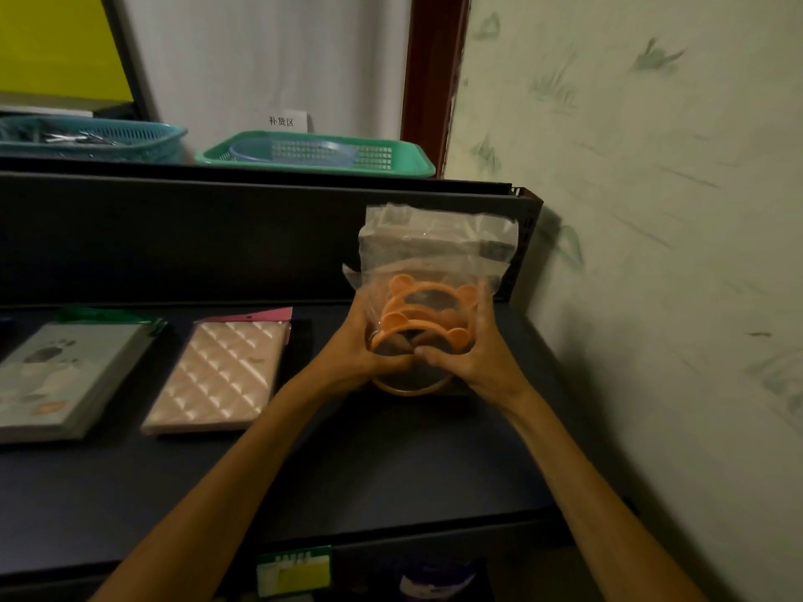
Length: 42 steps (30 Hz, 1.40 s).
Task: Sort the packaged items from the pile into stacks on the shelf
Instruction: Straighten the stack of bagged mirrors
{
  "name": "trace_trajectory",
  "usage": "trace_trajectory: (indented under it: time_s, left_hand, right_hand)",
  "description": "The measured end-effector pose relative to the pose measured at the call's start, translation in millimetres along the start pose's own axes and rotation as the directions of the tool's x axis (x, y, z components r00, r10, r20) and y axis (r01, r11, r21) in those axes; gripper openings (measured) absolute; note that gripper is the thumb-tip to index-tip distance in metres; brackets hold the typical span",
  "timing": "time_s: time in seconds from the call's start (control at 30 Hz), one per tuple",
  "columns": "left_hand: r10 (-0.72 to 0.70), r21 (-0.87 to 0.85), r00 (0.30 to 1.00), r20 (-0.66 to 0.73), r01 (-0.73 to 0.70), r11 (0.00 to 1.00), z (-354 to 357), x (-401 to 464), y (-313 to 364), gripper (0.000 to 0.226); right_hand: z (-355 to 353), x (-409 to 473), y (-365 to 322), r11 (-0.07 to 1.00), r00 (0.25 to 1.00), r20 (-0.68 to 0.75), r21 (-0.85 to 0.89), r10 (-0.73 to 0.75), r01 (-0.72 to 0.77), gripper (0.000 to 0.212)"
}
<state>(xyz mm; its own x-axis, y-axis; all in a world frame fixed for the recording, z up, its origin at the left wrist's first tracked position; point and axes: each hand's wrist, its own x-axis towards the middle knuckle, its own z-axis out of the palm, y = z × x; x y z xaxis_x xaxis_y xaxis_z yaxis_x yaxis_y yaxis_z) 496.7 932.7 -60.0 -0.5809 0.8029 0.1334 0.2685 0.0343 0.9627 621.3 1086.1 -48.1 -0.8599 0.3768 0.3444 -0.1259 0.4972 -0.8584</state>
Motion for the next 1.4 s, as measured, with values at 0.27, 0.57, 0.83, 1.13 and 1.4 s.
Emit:
trace_trajectory:
  time_s: [0.27, 0.57, 0.83, 1.13, 1.4]
  left_hand:
    - [-0.001, 0.066, 1.000, -0.029, 0.003, 0.998, -8.5, -3.3, -3.5, 0.114]
    - [0.090, 0.154, 0.996, -0.014, -0.087, 0.984, 3.6, -5.7, 0.4, 0.090]
    - [0.053, 0.151, 0.997, -0.062, -0.043, 0.988, 1.0, -4.6, -2.0, 0.104]
    - [0.084, 0.144, 0.993, -0.089, -0.070, 0.987, 3.5, -2.9, -5.2, 0.094]
    - [0.115, 0.215, 0.982, -0.148, -0.081, 0.973, 10.7, 2.1, 0.0, 0.069]
  right_hand:
    - [-6.4, -11.4, 1.4, 0.998, 0.998, -0.063, 0.062, -0.015, 0.019, 0.103]
    - [0.9, -11.2, -10.6, 0.980, 0.994, 0.039, -0.166, -0.104, 0.110, 0.067]
    - [5.5, -21.1, -4.8, 0.999, 0.983, -0.180, 0.051, 0.013, -0.004, 0.082]
    - [12.5, -33.9, -0.2, 0.991, 0.980, -0.182, -0.122, -0.076, 0.055, 0.065]
    - [4.5, -22.2, 10.2, 1.000, 0.999, -0.048, 0.002, 0.019, -0.019, 0.068]
